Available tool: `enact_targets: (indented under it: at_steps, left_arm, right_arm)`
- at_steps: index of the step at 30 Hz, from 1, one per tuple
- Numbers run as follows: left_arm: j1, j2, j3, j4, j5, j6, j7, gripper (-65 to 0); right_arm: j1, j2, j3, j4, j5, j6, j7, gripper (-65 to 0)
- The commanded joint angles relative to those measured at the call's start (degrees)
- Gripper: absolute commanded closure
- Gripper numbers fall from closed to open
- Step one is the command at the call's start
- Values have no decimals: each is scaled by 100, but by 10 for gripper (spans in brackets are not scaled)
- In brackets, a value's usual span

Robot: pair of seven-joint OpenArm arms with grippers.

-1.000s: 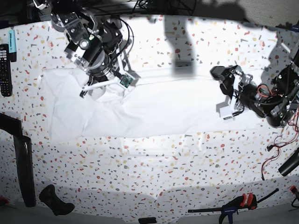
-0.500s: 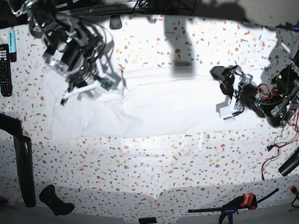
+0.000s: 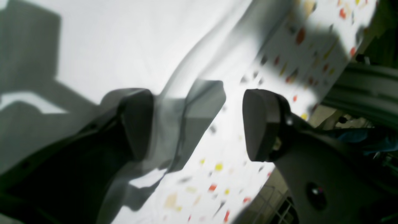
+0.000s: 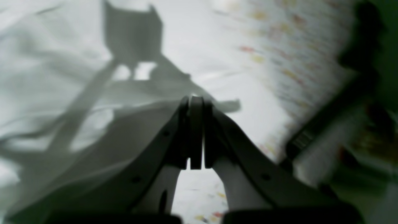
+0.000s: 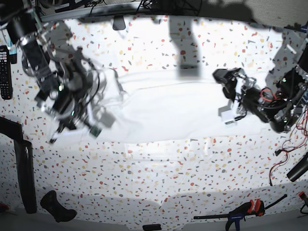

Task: Fold the T-shirt properly
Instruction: 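Drag the right gripper across the shirt toward the table edge, then move the right gripper back over the shirt's collar end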

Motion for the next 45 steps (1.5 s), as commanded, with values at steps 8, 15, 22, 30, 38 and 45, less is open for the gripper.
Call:
enact_targets:
  at_steps: [8, 15, 22, 30, 38, 45]
  left_arm:
    - [48, 310, 11, 15, 2, 29, 70, -436]
    - [46, 293, 11, 15, 737, 29, -260, -436]
    - [44, 297, 11, 15, 964, 29, -450, -436]
    - [44, 299, 11, 15, 964, 29, -474, -436]
    - [44, 299, 11, 15, 964, 29, -474, -436]
    - [46, 299, 11, 15, 964, 29, -472, -436]
  right_arm:
    - [1325, -243, 66, -785, 463, -551, -94, 0]
    - [1606, -619, 66, -306, 2702, 1003, -1676, -196]
    - [999, -76, 66, 920, 4148, 1367, -2247, -196]
    - [-767, 1222, 66, 2551, 3947, 1367, -2277, -196]
    - [-2470, 1886, 66, 2640, 1969, 1367, -1410, -201]
    - [-3060, 1937, 66, 2463, 603, 1367, -555, -261]
